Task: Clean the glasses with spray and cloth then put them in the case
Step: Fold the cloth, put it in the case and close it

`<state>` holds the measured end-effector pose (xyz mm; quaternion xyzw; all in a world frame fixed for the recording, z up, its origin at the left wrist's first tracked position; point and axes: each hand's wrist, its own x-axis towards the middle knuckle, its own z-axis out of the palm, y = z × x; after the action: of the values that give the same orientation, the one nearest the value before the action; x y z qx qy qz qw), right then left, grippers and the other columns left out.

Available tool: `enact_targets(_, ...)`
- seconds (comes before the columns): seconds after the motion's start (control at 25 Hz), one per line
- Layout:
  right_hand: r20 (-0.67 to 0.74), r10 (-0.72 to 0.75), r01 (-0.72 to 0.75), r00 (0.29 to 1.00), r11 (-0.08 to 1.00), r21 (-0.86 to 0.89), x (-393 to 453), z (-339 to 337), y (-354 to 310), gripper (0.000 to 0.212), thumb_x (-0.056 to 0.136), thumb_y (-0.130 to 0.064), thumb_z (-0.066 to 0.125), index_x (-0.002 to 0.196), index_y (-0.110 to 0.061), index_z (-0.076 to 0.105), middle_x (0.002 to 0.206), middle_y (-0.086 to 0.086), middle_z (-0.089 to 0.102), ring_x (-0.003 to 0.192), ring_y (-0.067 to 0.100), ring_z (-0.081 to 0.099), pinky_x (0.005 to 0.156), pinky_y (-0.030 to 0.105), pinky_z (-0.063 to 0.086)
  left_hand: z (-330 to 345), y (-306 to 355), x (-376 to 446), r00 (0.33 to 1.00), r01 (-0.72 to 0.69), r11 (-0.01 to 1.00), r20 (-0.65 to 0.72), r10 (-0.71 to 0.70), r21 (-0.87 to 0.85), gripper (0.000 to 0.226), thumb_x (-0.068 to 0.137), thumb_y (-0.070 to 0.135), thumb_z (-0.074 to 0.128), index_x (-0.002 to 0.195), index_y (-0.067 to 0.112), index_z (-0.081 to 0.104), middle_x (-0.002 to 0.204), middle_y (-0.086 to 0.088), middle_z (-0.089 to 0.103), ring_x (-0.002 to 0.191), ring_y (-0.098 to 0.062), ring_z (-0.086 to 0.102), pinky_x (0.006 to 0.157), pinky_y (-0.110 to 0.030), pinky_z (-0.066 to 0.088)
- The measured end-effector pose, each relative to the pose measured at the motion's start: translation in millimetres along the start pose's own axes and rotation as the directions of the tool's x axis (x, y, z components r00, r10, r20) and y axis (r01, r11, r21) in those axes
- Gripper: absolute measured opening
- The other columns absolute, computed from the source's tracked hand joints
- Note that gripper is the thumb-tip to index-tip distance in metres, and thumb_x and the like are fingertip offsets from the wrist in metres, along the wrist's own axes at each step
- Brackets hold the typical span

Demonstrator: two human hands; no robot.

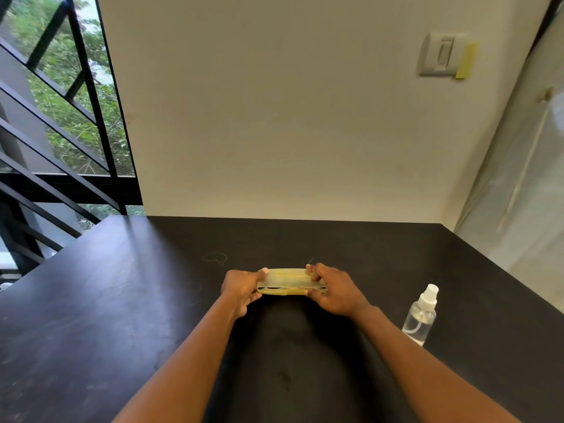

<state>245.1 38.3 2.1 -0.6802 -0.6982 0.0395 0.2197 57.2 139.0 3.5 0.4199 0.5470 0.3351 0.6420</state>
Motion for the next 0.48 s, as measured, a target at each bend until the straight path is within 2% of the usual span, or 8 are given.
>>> enact_targets(0.08,0.059,0.024,-0.021,0.998,0.998,-0.053,1.9,1.3,-2.6,0.033,0.085,-0.036,0.062,0.109,-0.019,0.048,0.14,0.002,0.045,0.124,0.019,0.044,0.099,0.027,0.037,1.1,0.1,-1.4,1.0,-0.029,0.998,-0.004,0.029,0.06,0.031,0.081,0.011,0.068,0.111,0.005,0.06,0.106,-0.013,0.061,0.093,-0.022,0.062,0.075,-0.033,0.056)
enact_targets(0.16,0.119,0.035,-0.021,0.992,0.994,-0.109,2.5,3.7,-5.6,0.056,0.088,-0.035,0.058,0.138,-0.021,0.035,0.147,0.002,0.034,0.134,0.023,0.03,0.108,0.033,0.03,2.0,-1.6,-2.5,0.997,-0.082,0.994,-0.001,0.082,0.067,0.037,0.082,0.009,0.067,0.118,0.01,0.058,0.114,-0.011,0.059,0.098,-0.022,0.06,0.073,-0.032,0.055)
enact_targets(0.2,0.128,0.024,-0.005,0.992,0.989,-0.15,2.0,5.1,-7.1,0.061,0.091,-0.033,0.054,0.144,-0.024,0.026,0.151,0.002,0.027,0.138,0.024,0.023,0.111,0.035,0.024,2.1,-2.9,-3.4,0.994,-0.111,0.991,-0.002,0.112,0.073,0.038,0.082,0.009,0.066,0.119,0.013,0.058,0.116,-0.01,0.058,0.099,-0.022,0.059,0.07,-0.031,0.055)
enact_targets(0.36,0.136,-0.023,0.064,0.99,0.949,-0.309,-3.3,9.4,-8.5,0.057,0.098,-0.032,0.038,0.148,-0.022,0.012,0.156,0.004,0.015,0.142,0.027,0.014,0.115,0.039,0.02,3.0,-5.6,-10.7,0.976,-0.214,0.956,0.003,0.218,0.199,0.031,0.087,0.016,0.062,0.117,0.013,0.061,0.115,-0.006,0.06,0.09,-0.017,0.059,0.064,-0.025,0.053)
enact_targets(0.44,0.133,-0.031,0.077,0.991,0.929,-0.361,-5.7,9.2,-9.2,0.056,0.099,-0.033,0.034,0.148,-0.02,0.009,0.156,0.004,0.014,0.142,0.027,0.014,0.114,0.039,0.02,2.4,-6.3,-16.4,0.942,-0.33,0.862,0.069,0.33,0.384,0.031,0.092,0.022,0.055,0.122,0.014,0.059,0.117,-0.004,0.06,0.087,-0.014,0.058,0.076,-0.026,0.053)
enact_targets(0.48,0.126,-0.035,0.08,0.991,0.923,-0.376,-6.8,9.3,-9.3,0.055,0.1,-0.033,0.032,0.148,-0.019,0.009,0.156,0.004,0.014,0.142,0.027,0.014,0.114,0.039,0.02,1.8,-7.8,-18.2,0.907,-0.41,0.761,0.135,0.4,0.503,0.033,0.094,0.025,0.05,0.125,0.014,0.056,0.124,-0.005,0.058,0.095,-0.014,0.057,0.087,-0.027,0.049)
